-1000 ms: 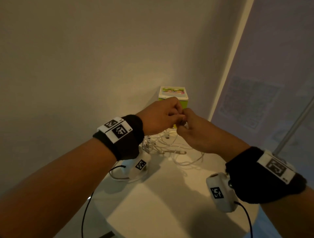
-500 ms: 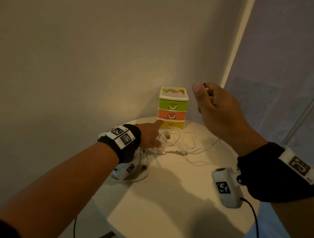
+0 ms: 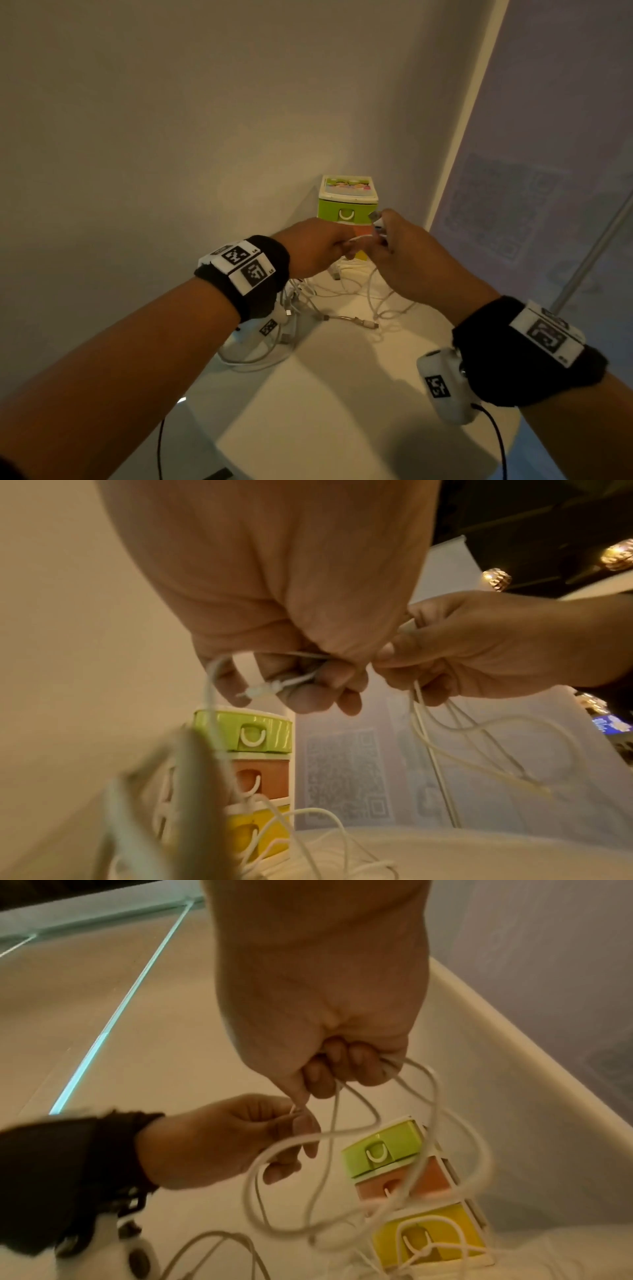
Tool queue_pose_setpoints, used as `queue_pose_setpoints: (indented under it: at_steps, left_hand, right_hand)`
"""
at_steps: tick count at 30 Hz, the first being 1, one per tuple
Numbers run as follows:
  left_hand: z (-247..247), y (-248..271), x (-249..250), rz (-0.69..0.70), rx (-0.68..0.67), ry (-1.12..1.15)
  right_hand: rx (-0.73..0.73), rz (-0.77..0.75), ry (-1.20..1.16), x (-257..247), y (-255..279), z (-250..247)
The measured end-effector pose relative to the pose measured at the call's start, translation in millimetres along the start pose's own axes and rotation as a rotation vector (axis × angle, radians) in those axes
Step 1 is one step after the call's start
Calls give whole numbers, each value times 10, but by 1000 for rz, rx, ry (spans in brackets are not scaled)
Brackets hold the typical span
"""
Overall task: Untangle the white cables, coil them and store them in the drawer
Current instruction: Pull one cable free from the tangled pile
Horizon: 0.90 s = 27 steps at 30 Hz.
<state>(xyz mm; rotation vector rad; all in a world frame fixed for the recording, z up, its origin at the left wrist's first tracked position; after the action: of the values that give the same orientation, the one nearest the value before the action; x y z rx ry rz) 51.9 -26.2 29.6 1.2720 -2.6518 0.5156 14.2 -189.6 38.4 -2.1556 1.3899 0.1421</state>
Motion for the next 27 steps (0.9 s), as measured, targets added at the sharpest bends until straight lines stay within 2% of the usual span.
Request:
queue_pose_setpoints:
  at_steps: [6,10,13,16,18,21,24,27]
  left_hand:
    - [-85,91,-192,-79,120,289]
    - [-91,130,-218,-114,191,438]
    - [-117,125,-234,-155,178,411]
    - [-100,129,-377,-183,116,164]
    - [-110,105,-399,-207,181,96]
    - [-182,41,-187,-218,326,441]
    - [-259,-43,117,-125,317,720]
    - [-326,-55,260,-49,295,810]
  right_hand:
    - [320,131,83,274,4,-323]
    - [318,178,134,416,35,-339]
    - [421,243,19,457,62,-422]
    - [515,274,-44,469,83,-549]
    - [466,250,-45,403,98,-502]
    - [282,146,-51,209,118,-265]
    - [108,32,-49,-1,133,-70]
    - [119,-40,-49,-112,121,-53]
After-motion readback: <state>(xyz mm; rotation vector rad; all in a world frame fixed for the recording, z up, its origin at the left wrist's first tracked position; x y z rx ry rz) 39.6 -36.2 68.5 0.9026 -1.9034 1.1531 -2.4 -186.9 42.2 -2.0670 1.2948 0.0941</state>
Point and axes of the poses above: each hand's wrist, its own y-axis away from the middle knuckle, its own z-axis out of the palm, x = y × z, the point moved 2 cm from there along -y, towards the middle knuckle, and after that the axes turned 1 degree about -x, right-handed, at the moved point
